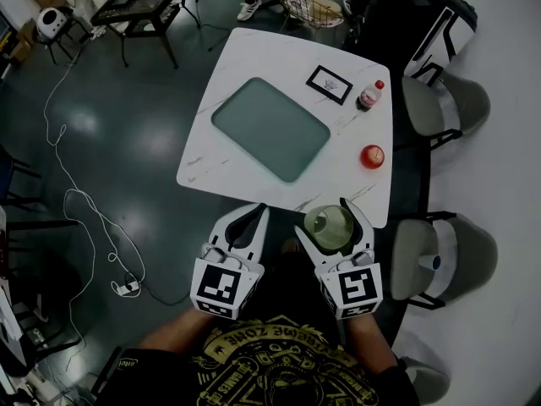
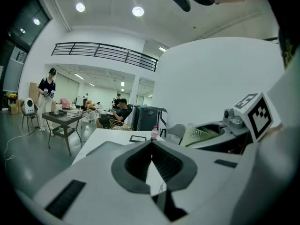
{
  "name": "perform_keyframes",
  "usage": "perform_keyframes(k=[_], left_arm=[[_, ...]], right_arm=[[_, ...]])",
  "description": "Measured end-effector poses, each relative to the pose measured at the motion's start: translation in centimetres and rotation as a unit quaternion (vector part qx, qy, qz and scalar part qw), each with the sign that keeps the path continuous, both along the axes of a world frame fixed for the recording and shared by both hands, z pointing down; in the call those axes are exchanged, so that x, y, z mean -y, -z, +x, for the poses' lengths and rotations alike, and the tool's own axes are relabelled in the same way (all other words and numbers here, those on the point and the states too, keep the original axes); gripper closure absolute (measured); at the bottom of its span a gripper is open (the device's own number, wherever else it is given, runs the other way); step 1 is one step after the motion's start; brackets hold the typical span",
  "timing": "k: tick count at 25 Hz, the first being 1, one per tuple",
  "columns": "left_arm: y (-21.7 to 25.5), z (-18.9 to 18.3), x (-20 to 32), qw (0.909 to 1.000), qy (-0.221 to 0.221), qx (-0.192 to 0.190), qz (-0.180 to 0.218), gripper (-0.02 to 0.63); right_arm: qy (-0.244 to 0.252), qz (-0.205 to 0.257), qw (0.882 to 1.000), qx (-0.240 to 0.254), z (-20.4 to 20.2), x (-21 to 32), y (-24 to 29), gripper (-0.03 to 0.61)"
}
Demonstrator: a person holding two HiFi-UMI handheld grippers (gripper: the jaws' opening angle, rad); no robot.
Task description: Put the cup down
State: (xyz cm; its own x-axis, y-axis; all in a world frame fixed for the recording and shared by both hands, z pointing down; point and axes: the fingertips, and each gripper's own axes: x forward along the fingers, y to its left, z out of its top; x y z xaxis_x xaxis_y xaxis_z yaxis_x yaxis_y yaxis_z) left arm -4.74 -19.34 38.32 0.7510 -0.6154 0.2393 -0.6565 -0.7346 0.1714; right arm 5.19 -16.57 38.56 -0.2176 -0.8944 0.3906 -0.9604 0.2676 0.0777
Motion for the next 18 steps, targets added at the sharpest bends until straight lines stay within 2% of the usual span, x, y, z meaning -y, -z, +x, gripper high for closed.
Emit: perform_keyframes(k=[18], left_arm=[[-3.3, 0.7, 9.1, 0.997, 0.07, 0.026, -0.021, 0.603]], right_arm=[[0.067, -0.031, 0.997, 0.002, 0.6, 10.5, -5.3, 0.178]])
